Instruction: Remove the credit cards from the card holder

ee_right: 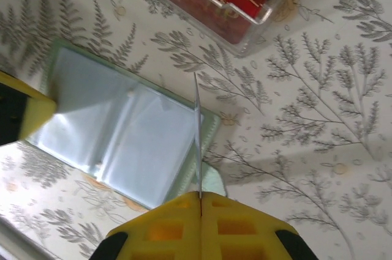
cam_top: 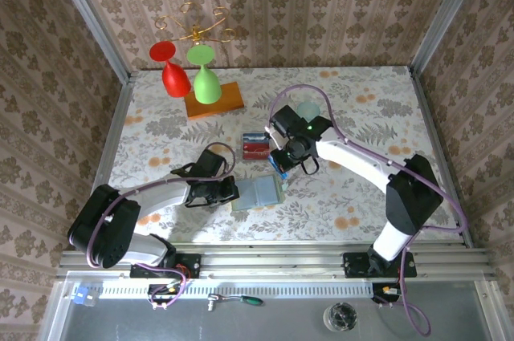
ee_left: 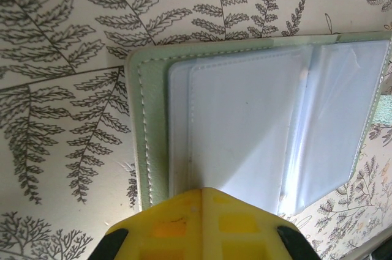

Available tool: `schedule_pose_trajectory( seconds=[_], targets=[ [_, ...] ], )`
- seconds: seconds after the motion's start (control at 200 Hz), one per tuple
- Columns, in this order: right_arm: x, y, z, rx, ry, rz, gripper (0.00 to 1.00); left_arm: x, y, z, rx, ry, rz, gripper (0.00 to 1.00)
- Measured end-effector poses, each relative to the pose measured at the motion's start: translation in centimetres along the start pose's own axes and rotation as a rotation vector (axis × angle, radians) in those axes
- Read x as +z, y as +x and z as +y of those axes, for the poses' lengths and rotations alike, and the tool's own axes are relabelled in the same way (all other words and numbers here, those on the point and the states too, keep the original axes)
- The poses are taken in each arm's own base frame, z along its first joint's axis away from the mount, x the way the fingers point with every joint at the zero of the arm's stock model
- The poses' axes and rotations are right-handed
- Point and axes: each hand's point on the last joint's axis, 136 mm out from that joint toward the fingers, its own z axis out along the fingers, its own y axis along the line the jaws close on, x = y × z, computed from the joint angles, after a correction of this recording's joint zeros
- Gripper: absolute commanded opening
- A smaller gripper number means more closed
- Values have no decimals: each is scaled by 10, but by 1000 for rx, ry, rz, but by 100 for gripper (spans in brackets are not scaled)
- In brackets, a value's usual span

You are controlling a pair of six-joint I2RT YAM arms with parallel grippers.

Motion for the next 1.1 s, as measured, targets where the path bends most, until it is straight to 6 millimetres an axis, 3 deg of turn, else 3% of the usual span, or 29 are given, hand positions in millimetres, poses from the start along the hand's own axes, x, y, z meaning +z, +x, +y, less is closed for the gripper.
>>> schedule_pose_trajectory(
  seconds=[0.24, 0.54, 1.1],
  targets=[
    [-5, -15, -4, -283, 32, -1, 1, -2, -2, -1, 7, 0, -11, 0],
    [-5, -58, -9, -570, 67, -20, 0, -20, -14, -8, 13, 16, -66, 2],
    [15, -122, -27, -758, 34, 13, 0, -46, -24, -1, -21, 18, -131, 3]
  ],
)
